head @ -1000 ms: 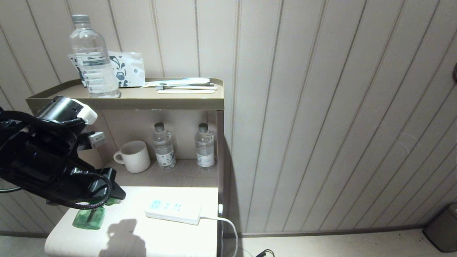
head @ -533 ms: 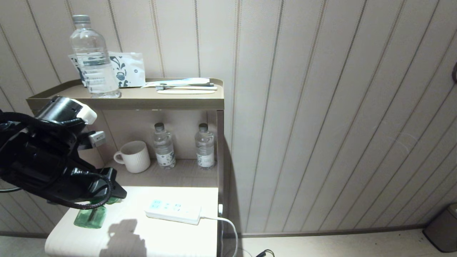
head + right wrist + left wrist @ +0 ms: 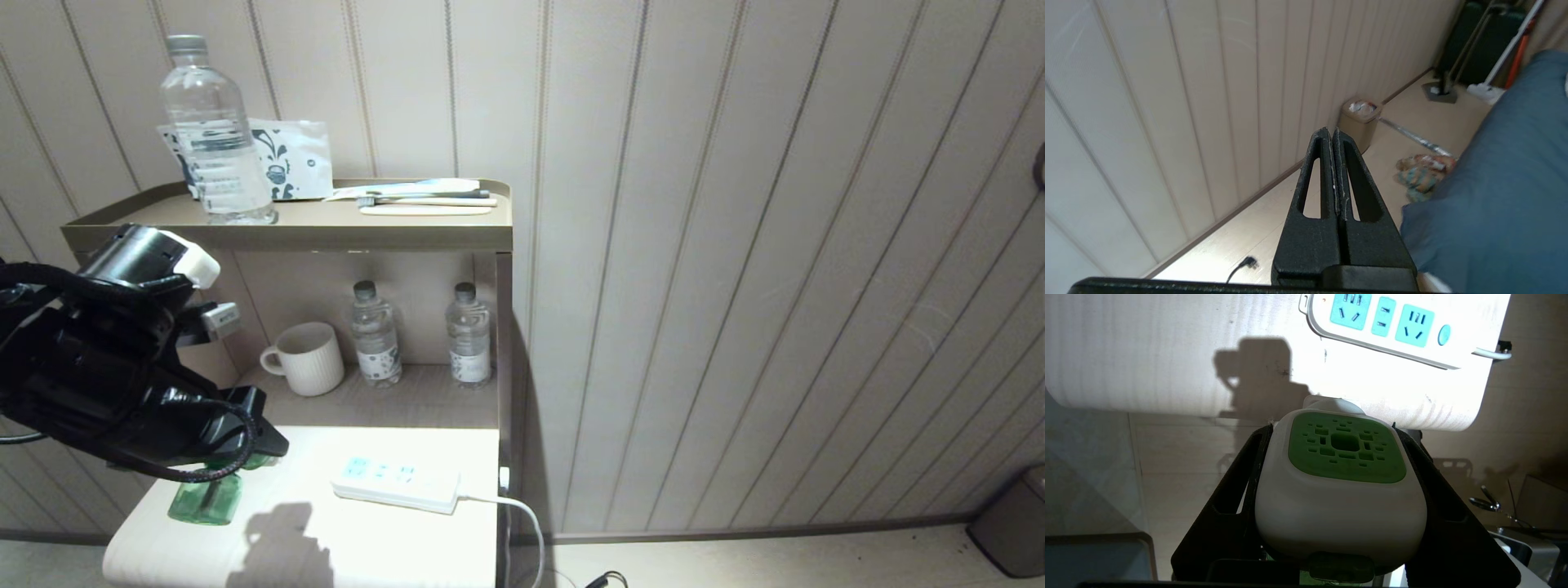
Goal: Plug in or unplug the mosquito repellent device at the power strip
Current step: Place the mosquito repellent liquid on the table
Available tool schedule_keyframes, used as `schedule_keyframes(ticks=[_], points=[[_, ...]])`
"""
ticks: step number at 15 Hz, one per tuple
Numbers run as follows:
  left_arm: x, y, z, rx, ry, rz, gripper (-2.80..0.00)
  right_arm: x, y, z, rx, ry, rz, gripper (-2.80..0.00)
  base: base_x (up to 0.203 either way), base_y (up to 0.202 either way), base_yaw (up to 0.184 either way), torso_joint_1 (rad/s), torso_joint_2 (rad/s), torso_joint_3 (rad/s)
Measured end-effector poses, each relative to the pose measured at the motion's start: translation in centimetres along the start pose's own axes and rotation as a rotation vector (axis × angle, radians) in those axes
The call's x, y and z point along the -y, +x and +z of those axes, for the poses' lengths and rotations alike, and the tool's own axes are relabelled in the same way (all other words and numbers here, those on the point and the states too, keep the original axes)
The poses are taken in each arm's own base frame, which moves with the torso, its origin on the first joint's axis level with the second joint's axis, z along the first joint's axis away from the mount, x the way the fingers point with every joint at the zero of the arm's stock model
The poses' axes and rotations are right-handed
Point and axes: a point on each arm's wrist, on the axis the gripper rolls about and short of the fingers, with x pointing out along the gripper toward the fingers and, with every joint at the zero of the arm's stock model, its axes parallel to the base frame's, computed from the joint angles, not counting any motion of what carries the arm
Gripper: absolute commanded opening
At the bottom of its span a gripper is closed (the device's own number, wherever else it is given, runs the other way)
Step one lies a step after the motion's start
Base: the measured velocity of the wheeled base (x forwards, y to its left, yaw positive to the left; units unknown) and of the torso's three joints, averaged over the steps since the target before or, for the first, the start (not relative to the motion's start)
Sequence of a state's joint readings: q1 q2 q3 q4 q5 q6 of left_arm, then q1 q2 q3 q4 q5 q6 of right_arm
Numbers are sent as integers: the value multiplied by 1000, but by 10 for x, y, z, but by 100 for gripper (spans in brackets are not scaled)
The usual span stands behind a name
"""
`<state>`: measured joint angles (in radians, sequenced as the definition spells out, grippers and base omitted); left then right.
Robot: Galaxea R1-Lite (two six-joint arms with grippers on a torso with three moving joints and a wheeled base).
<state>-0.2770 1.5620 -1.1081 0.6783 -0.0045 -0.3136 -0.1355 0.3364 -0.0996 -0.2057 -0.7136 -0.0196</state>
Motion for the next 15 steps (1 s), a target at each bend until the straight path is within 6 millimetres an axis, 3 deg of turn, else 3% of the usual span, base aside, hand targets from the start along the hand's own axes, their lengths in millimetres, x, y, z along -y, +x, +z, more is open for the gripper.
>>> schedule_keyframes(ticks=[7, 11, 15], points=[[0, -2, 0, 7, 4, -2, -280, -9, -6, -14, 104, 10, 503, -280, 0, 0, 0, 0, 0, 0], [-2, -1, 0, 7, -1, 1, -280, -14, -9, -30, 3, -121, 774, -280, 0, 0, 0, 0, 0, 0], [-2, -1, 0, 14, -2, 0, -280, -15, -10, -34, -33, -126, 814, -280, 0, 0, 0, 0, 0, 0]])
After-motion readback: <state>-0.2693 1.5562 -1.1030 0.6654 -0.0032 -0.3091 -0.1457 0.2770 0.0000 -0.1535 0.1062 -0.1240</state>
